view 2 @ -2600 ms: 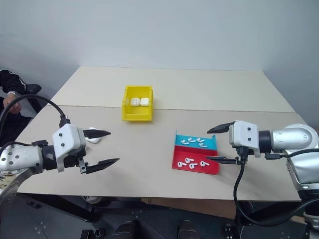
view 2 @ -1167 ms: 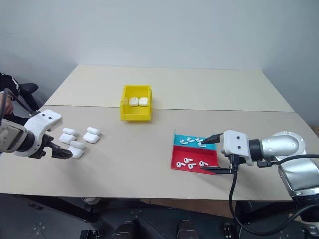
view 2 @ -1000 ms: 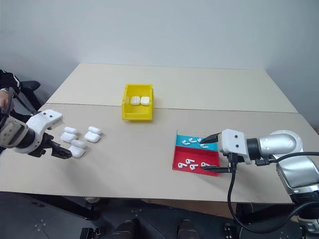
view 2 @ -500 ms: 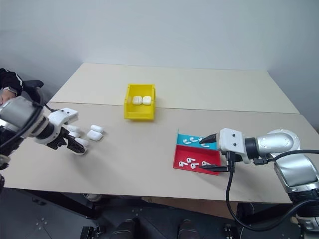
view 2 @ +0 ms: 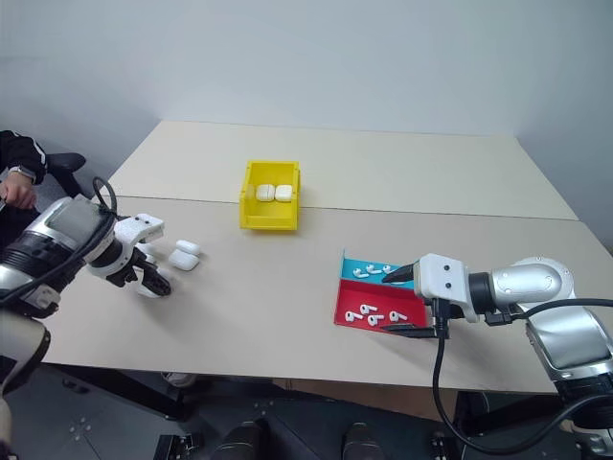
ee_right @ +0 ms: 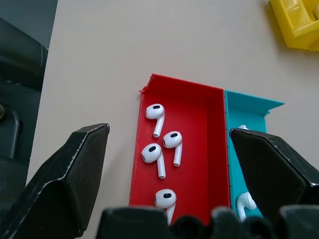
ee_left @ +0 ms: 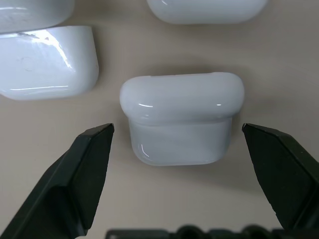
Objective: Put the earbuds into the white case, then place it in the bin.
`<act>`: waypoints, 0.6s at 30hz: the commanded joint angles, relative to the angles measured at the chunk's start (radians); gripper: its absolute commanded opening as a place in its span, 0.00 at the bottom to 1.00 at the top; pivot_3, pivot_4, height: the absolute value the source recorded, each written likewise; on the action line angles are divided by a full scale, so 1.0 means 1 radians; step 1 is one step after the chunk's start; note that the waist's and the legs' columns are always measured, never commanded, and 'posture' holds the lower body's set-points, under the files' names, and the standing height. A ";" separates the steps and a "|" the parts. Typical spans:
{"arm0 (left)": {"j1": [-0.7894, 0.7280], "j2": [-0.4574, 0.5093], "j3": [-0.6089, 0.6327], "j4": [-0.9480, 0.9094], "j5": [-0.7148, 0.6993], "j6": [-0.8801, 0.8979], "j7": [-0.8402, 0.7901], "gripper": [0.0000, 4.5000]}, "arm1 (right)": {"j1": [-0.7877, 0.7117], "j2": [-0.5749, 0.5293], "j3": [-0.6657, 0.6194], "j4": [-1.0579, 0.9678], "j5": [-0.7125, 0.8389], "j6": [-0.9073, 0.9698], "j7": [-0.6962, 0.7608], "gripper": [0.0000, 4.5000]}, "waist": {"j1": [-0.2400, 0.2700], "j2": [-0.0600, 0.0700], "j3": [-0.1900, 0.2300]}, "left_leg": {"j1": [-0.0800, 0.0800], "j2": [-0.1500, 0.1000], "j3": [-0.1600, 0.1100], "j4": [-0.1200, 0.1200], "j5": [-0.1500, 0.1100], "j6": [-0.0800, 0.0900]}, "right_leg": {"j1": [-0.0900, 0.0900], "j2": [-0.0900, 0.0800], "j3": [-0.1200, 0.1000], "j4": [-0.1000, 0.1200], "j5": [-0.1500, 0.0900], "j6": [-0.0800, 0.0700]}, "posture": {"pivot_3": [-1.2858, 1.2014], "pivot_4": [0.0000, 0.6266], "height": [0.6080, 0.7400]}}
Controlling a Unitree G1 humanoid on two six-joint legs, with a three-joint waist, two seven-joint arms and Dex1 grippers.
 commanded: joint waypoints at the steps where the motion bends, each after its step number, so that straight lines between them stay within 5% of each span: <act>1: -0.038 -0.007 0.001 0.065 0.047 -0.018 -0.053 1.00 | 0.003 -0.016 -0.043 -0.021 0.005 -0.003 -0.007 1.00 | 0.001 0.000 0.000 | 0.000 0.000 0.000 0.000 0.000 0.000 | 0.000 0.000 0.000 0.000 0.000 0.000 | 0.52 0.24 1.00; 12: -0.016 -0.045 -0.002 0.122 0.111 -0.028 -0.124 1.00 | 0.005 -0.011 -0.032 -0.015 -0.021 -0.013 -0.020 1.00 | 0.000 0.000 0.000 | 0.000 0.000 0.000 0.000 0.001 0.001 | 0.000 0.000 0.000 0.000 0.000 0.000 | 0.52 0.24 1.00; 18: -0.004 -0.048 0.018 0.106 0.133 -0.037 -0.123 0.66 | 0.002 -0.006 -0.030 -0.014 -0.030 -0.016 -0.023 1.00 | 0.000 0.000 0.000 | 0.000 0.000 0.000 0.000 0.001 0.001 | 0.000 0.000 0.000 0.001 0.000 0.000 | 0.52 0.24 1.00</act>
